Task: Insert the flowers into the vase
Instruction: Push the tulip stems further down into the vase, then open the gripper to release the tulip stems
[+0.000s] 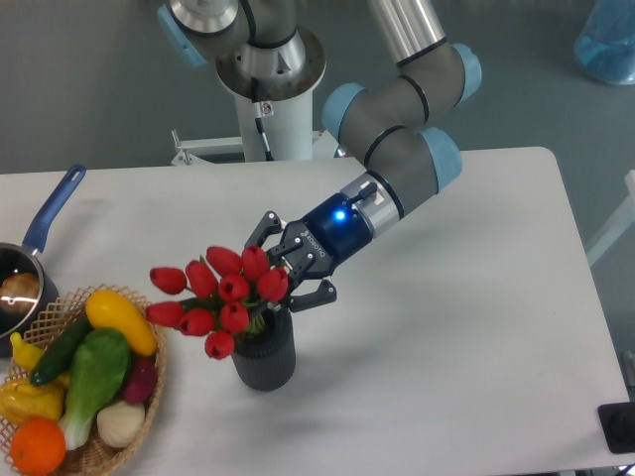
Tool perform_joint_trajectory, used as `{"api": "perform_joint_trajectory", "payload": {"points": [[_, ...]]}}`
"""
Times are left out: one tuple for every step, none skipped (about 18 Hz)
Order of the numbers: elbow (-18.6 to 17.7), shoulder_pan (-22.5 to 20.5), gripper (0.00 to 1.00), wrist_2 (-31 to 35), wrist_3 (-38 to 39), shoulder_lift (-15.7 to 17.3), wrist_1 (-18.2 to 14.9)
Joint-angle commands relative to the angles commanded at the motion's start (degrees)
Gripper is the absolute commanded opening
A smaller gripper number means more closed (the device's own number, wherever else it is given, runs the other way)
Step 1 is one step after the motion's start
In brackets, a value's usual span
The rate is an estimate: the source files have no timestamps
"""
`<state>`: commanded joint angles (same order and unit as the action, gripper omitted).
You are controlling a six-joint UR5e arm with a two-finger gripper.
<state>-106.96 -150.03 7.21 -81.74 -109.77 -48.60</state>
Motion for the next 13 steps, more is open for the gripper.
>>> {"api": "perform_joint_trajectory", "payload": {"points": [[0.1, 0.0, 0.57, 0.0, -0.1, 0.0, 0.0], [0.0, 0.0, 0.58, 0.0, -0.1, 0.0, 0.0], [0.0, 0.0, 0.58, 0.0, -0.1, 0.0, 0.0], [0.1, -0.1, 0.61, 0.0, -0.3, 0.0, 0.0], [0.0, -0.1, 0.61, 0.0, -0.4, 0.0, 0.0], [0.0, -0.2, 0.64, 0.0, -0.4, 0.0, 0.0], [0.1, -0.3, 0.82, 0.1, -0.8, -0.1, 0.1], [0.1, -0.4, 0.90, 0.0, -1.9, -0.3, 0.0], [0.0, -0.4, 0.93, 0.1, -2.7, -0.3, 0.0], [0.0, -0.4, 1.00, 0.1, -3.1, -0.4, 0.0], [0.0, -0.4, 1.00, 0.1, -3.1, -0.4, 0.0], [0.0, -0.4, 1.00, 0.2, -3.1, -0.4, 0.0], [0.0, -0.7, 1.00, 0.3, -3.2, -0.4, -0.1]]}}
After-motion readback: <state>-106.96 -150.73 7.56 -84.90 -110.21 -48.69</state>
